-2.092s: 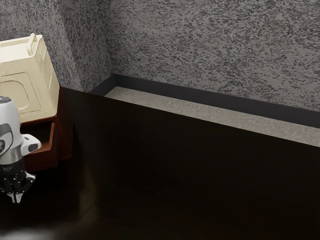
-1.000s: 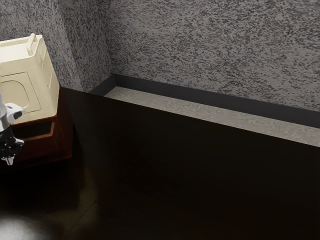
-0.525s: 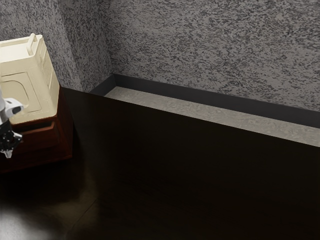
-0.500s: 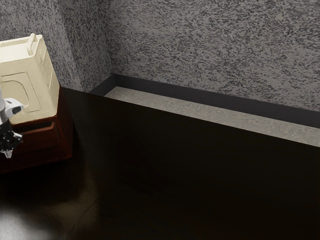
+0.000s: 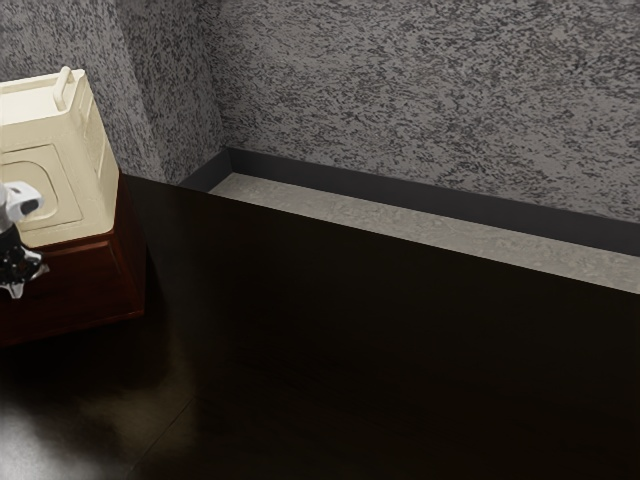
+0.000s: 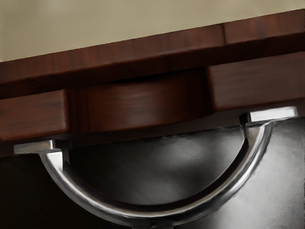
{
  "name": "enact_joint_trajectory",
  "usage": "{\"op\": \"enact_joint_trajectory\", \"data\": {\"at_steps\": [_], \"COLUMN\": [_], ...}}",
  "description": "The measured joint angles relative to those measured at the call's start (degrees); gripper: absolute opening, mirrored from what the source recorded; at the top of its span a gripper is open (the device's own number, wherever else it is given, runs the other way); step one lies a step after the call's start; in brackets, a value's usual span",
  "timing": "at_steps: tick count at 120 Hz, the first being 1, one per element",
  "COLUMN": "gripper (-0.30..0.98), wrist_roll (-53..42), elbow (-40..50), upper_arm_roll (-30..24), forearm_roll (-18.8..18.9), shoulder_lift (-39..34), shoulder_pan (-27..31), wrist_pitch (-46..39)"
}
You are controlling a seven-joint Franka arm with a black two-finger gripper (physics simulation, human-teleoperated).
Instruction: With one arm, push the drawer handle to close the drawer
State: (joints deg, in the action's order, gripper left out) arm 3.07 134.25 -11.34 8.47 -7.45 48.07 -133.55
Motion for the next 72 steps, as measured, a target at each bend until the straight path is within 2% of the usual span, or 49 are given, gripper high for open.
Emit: {"op": "enact_joint_trajectory", "data": {"at_steps": [39, 61, 72], "gripper": [-0.1, -0.1, -0.1], "wrist_roll": [-2.85, -13.02, -12.81], "elbow": [-1.86, -3.34, -3.11], "upper_arm_roll": [0.04, 0.53, -0.12], "forearm_roll": [2.14, 3.58, 2.93], "shoulder_lift": [1.33, 2.91, 2.68], "shoulder_pan": [1.34, 2.33, 2.78], "wrist_pitch": [-0.24, -1.16, -0.38]}}
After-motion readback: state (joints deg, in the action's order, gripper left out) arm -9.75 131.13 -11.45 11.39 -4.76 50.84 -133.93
